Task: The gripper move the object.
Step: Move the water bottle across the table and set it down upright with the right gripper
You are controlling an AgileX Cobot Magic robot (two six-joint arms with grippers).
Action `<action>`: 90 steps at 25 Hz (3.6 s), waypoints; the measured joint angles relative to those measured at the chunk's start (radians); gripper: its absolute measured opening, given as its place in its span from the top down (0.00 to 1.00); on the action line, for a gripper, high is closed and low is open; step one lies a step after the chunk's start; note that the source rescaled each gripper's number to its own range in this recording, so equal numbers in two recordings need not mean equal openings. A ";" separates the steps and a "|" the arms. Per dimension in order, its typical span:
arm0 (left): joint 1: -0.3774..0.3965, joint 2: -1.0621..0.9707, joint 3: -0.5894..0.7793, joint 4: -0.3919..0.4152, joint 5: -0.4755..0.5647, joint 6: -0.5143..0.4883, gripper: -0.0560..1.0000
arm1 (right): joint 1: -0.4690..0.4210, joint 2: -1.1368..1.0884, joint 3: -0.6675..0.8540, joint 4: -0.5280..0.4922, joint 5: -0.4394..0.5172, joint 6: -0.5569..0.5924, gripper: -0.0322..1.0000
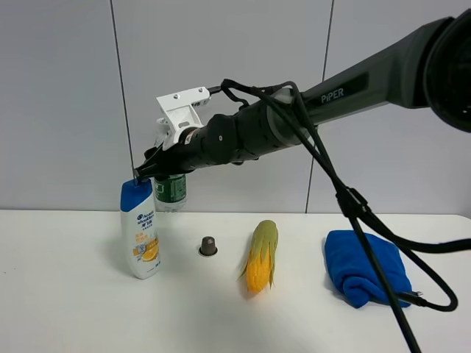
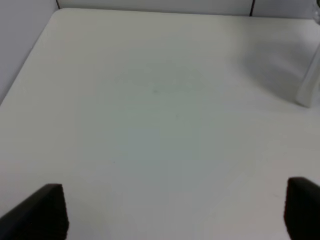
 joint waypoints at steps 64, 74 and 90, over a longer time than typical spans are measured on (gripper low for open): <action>0.000 0.000 0.000 0.000 0.000 0.000 0.00 | -0.098 0.028 0.024 0.146 0.081 -0.110 0.97; 0.000 0.000 0.000 0.000 0.000 0.000 0.00 | -0.098 0.028 0.024 0.152 0.080 -0.110 0.84; 0.000 0.000 0.000 0.000 0.000 0.000 0.00 | -0.100 -0.027 0.022 0.187 0.136 -0.110 0.66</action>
